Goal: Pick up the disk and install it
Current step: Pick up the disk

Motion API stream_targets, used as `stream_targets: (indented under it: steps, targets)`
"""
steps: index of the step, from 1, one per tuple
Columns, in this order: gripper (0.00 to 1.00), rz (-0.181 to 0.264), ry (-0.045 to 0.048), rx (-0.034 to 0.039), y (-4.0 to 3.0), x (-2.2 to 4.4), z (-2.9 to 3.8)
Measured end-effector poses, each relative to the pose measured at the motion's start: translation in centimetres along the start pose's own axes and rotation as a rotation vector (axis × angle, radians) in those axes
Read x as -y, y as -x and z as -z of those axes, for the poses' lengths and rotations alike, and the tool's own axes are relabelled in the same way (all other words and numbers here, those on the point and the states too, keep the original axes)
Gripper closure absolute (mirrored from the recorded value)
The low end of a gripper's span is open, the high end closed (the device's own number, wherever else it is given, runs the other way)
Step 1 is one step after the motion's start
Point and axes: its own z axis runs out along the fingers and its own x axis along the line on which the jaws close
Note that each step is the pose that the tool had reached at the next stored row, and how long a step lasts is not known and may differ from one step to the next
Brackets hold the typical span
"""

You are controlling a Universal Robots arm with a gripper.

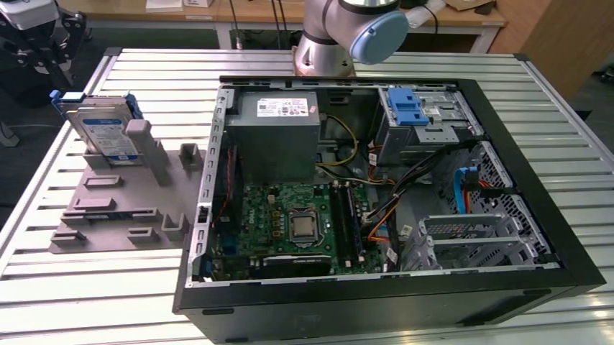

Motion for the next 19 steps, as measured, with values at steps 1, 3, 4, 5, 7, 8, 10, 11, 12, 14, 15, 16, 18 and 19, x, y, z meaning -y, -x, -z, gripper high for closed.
stream_targets:
  steps: [1,3,4,5,7,8,10,11,12,14,15,16,18,19]
  targets:
    - [0.89,0.000,0.0000,0.0000,0.00,0.00,0.00]
    - [0.89,0.002,0.0000,0.0000,0.00,0.00,0.00]
    - [0.89,0.002,0.0000,-0.0001,0.00,0.00,0.00]
    - [0.89,0.003,0.0000,-0.0001,0.00,0.00,0.00]
    - [0.89,0.005,0.0000,-0.0002,0.00,0.00,0.00]
    - [0.89,0.005,0.0000,-0.0002,0.00,0.00,0.00]
    - [0.89,0.007,0.0000,-0.0003,0.00,0.00,0.00]
    - [0.89,0.007,0.0000,-0.0002,0.00,0.00,0.00]
    - [0.89,0.008,0.0001,-0.0003,0.00,0.00,0.00]
    - [0.89,0.009,0.0001,-0.0004,0.00,0.00,0.00]
    - [0.89,0.010,0.0001,-0.0004,0.00,0.00,0.00]
    - [0.89,0.011,0.0001,-0.0004,0.00,0.00,0.00]
    - [0.89,0.012,0.0001,-0.0005,0.00,0.00,0.00]
    - [0.89,0.013,0.0001,-0.0005,0.00,0.00,0.00]
